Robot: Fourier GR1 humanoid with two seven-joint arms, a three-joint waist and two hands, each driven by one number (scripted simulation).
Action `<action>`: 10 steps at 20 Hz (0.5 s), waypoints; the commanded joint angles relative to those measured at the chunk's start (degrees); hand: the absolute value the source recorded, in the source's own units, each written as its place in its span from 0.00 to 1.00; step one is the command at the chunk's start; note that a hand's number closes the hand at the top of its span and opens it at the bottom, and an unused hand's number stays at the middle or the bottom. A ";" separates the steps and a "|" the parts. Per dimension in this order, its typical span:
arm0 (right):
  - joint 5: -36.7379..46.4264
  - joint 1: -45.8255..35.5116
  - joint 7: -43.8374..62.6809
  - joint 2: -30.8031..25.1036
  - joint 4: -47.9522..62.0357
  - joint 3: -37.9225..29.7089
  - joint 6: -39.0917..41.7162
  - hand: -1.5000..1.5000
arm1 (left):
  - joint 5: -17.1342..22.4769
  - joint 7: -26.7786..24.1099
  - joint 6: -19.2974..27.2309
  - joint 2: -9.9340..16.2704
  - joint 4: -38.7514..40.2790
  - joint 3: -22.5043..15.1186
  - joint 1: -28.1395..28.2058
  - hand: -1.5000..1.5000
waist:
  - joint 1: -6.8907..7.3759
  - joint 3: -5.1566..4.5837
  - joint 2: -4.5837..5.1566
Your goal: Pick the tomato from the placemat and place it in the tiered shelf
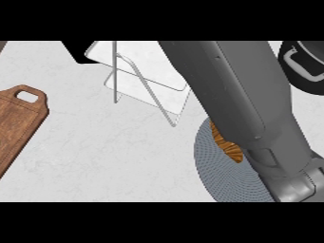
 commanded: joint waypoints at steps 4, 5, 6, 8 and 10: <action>-1.73 -1.10 2.63 0.29 -3.00 -5.83 -11.03 0.00 | -1.56 -4.69 -2.62 0.42 -6.08 5.11 -15.55 0.50 | -1.25 -0.71 -0.12; -2.21 -1.32 2.21 0.29 -3.11 -6.71 -11.45 0.00 | -1.85 -4.91 -2.48 -0.46 -4.82 4.29 -16.16 0.50 | -1.62 -0.83 -0.08; -2.58 -1.71 2.45 0.29 -4.04 -8.34 -13.58 0.00 | -1.54 -5.39 -2.65 -0.13 -4.91 4.42 -15.23 0.50 | -0.94 -0.76 -0.22; -2.51 -2.45 2.77 0.29 -5.03 -8.88 -15.80 0.00 | -1.50 -5.23 -2.57 0.37 -4.63 4.29 -15.58 0.50 | -1.00 -0.80 -0.41; -1.50 -1.85 1.85 0.29 -5.76 -10.95 -18.45 0.00 | -1.21 -5.50 -2.62 -0.02 -4.88 3.71 -15.64 0.50 | -2.04 -0.77 -0.32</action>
